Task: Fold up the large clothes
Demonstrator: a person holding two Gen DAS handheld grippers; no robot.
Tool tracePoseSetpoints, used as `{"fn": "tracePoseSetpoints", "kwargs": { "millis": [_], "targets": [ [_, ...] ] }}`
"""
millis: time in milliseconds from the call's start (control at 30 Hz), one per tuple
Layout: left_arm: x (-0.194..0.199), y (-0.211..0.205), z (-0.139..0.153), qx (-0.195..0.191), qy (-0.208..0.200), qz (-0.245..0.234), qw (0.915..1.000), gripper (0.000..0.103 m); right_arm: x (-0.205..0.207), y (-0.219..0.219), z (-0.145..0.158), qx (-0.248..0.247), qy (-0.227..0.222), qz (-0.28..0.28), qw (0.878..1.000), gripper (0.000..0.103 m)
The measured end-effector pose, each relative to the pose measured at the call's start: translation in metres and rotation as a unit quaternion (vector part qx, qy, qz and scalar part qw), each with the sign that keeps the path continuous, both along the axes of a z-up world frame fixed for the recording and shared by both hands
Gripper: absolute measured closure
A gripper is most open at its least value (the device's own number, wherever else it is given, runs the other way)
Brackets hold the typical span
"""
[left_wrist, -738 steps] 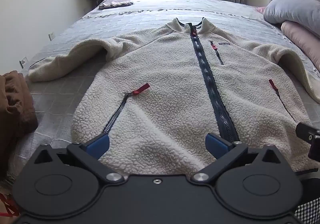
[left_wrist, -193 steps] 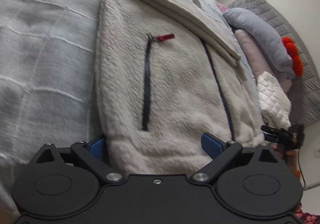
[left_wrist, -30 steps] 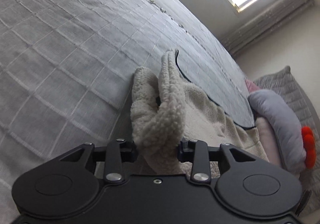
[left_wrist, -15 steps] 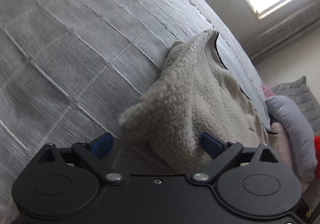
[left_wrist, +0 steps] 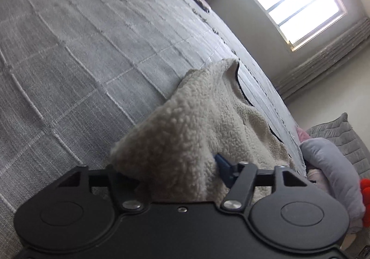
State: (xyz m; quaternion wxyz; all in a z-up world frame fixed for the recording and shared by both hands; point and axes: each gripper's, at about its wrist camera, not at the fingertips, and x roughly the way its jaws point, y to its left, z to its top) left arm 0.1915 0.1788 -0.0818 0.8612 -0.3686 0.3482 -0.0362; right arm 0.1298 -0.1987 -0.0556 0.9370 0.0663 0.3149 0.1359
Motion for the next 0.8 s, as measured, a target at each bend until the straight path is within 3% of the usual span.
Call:
{"fn": "tracePoseSetpoints", "kwargs": {
  "millis": [67, 200, 333, 467, 567, 667, 733, 767, 800],
  "targets": [
    [-0.005, -0.005, 0.012, 0.026, -0.025, -0.001, 0.9994, 0.056, 0.001, 0.008, -0.005, 0.015, 0.01, 0.021, 1.0, 0.067],
    [-0.016, -0.018, 0.04, 0.067, -0.085, -0.009, 0.9941, 0.062, 0.008, 0.011, -0.016, 0.026, 0.037, 0.021, 0.999, 0.069],
    [-0.027, -0.041, 0.075, 0.11, -0.155, -0.033, 0.9812, 0.064, 0.01, 0.009, -0.023, 0.037, 0.05, 0.023, 0.998, 0.069],
    [-0.04, -0.073, 0.115, 0.128, -0.24, -0.082, 0.9589, 0.067, 0.011, 0.009, -0.026, 0.042, 0.052, 0.021, 0.998, 0.069],
    [-0.051, -0.121, 0.138, 0.151, -0.294, -0.146, 0.9324, 0.068, 0.009, 0.002, -0.027, 0.063, 0.051, 0.018, 0.997, 0.069],
    [-0.054, -0.17, 0.147, 0.17, -0.319, -0.209, 0.9088, 0.068, 0.005, -0.013, -0.027, 0.105, 0.043, 0.026, 0.993, 0.069],
    [-0.054, -0.198, 0.145, 0.178, -0.324, -0.239, 0.8981, 0.068, 0.002, -0.033, -0.022, 0.148, 0.052, 0.028, 0.987, 0.068],
    [-0.055, -0.211, 0.143, 0.182, -0.325, -0.252, 0.8932, 0.068, -0.001, -0.046, -0.017, 0.168, 0.055, 0.022, 0.984, 0.065],
    [-0.056, -0.223, 0.139, 0.186, -0.324, -0.267, 0.8884, 0.068, -0.005, -0.059, -0.012, 0.186, 0.049, 0.008, 0.981, 0.056]
  ]
}}
